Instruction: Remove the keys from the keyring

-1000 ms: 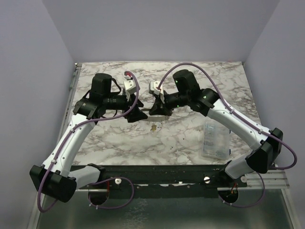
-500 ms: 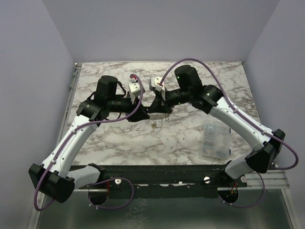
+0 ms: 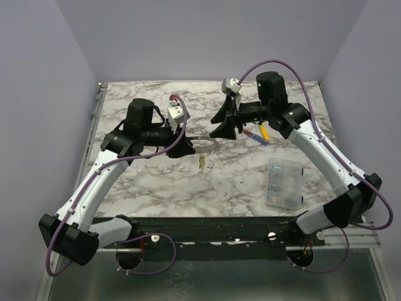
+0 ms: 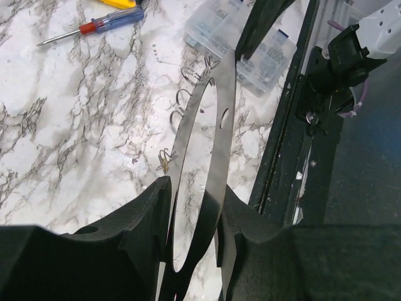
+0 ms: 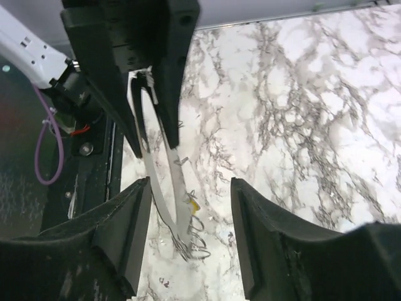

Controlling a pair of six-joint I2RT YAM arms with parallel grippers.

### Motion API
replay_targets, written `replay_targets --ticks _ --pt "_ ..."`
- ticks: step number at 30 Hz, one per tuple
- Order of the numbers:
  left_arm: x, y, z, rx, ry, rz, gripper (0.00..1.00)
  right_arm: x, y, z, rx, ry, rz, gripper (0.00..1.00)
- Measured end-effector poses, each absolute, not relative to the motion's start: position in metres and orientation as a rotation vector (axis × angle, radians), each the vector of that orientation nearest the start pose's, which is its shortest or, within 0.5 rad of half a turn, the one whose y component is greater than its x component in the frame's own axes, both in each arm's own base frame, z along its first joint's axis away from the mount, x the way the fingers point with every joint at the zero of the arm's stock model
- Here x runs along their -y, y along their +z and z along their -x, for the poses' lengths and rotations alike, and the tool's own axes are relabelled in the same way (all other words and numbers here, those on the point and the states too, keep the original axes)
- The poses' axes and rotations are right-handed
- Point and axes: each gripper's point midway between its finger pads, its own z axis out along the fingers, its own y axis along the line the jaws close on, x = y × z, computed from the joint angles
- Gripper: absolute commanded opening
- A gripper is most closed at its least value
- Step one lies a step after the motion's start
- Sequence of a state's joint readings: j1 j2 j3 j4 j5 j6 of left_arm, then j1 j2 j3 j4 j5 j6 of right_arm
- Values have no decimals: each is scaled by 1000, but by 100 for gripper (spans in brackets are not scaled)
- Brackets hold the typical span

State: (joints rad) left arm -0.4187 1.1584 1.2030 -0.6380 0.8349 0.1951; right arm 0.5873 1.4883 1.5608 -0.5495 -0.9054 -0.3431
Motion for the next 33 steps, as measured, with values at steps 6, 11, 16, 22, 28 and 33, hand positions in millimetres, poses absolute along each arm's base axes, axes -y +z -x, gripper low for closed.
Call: replay_targets --ticks 6,11,16,22,28,33 --pt "233 283 -228 -1849 -1033 -1015 0 -305 330 -268 -1491 1131 1281 82" --pt "231 288 -237 -1879 -1066 -923 0 -300 310 -261 -1520 1149 1258 86" --pt "229 293 -253 -1914 -1124 -792 0 -289 291 -269 -1583 1161 1187 88" --pt "224 298 -271 -1921 -1148 -686 0 -271 303 -285 -1567 1192 1105 92" --pt "225 308 -279 -1888 -1158 -651 0 -280 315 -275 -1494 1308 1093 100" --pt "228 313 -276 -1868 -1200 -652 0 -291 321 -274 -1447 1324 1096 98"
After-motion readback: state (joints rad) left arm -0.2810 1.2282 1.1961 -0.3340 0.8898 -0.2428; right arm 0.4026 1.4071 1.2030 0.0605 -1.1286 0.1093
